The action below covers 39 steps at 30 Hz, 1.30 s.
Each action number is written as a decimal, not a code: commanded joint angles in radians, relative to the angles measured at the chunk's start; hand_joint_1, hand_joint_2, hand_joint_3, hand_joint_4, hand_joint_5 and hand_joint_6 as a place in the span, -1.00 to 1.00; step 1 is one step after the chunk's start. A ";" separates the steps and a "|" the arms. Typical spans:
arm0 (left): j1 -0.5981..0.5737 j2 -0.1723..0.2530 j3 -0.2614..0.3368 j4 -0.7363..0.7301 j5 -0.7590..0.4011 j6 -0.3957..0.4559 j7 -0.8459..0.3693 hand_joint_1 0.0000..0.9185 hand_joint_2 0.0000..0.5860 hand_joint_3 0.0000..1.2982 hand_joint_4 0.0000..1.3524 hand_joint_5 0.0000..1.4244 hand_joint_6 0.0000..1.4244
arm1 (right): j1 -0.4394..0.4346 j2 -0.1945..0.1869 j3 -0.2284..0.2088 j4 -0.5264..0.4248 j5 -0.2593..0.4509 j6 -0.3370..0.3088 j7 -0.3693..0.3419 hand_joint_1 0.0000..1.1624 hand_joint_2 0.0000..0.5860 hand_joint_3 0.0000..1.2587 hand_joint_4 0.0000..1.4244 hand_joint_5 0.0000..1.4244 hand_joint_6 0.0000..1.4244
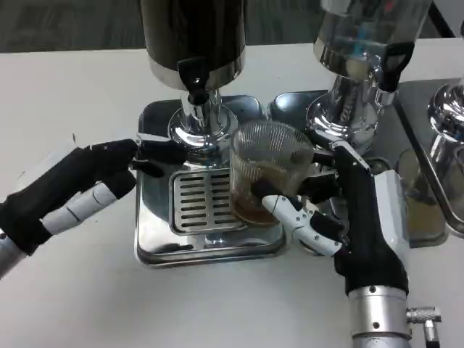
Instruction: Grasp the cup under the faucet to collect the drink, then remove the cup.
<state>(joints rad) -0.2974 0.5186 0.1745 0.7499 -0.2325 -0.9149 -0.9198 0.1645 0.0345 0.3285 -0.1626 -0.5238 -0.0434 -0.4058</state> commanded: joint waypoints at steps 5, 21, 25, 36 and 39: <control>0.054 0.068 0.006 -0.062 -0.008 -0.070 0.011 -1.00 -0.50 -0.48 -0.62 -0.67 -0.51 | 0.010 -0.002 0.000 -0.059 0.003 -0.050 0.008 0.10 -0.07 -0.18 -0.11 -0.04 0.00; 0.144 0.167 0.006 -0.129 0.001 -0.246 0.045 -1.00 -0.54 -0.64 -0.80 -0.82 -0.61 | 0.042 -0.014 -0.008 -0.103 -0.002 -0.058 0.023 0.10 -0.07 -0.17 -0.11 -0.03 0.01; 0.166 0.192 0.003 -0.148 -0.012 -0.263 0.055 -1.00 -0.55 -0.66 -0.82 -0.84 -0.63 | 0.051 -0.019 -0.008 -0.113 -0.003 -0.058 0.029 0.10 -0.08 -0.17 -0.11 -0.02 0.01; 0.213 0.229 -0.002 -0.193 -0.050 -0.272 0.065 -1.00 -0.58 -0.68 -0.85 -0.86 -0.64 | 0.081 -0.031 -0.010 -0.145 -0.003 -0.063 0.037 0.12 -0.10 -0.16 -0.09 -0.01 0.04; 0.236 0.234 -0.003 -0.213 -0.061 -0.277 0.068 -1.00 -0.58 -0.68 -0.88 -0.87 -0.66 | 0.092 -0.036 -0.010 -0.157 -0.001 -0.064 0.042 0.12 -0.11 -0.16 -0.09 0.00 0.04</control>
<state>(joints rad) -0.0859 0.7365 0.1771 0.5603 -0.2727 -1.1782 -0.8652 0.2541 -0.0020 0.3206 -0.2762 -0.5244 -0.0581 -0.3616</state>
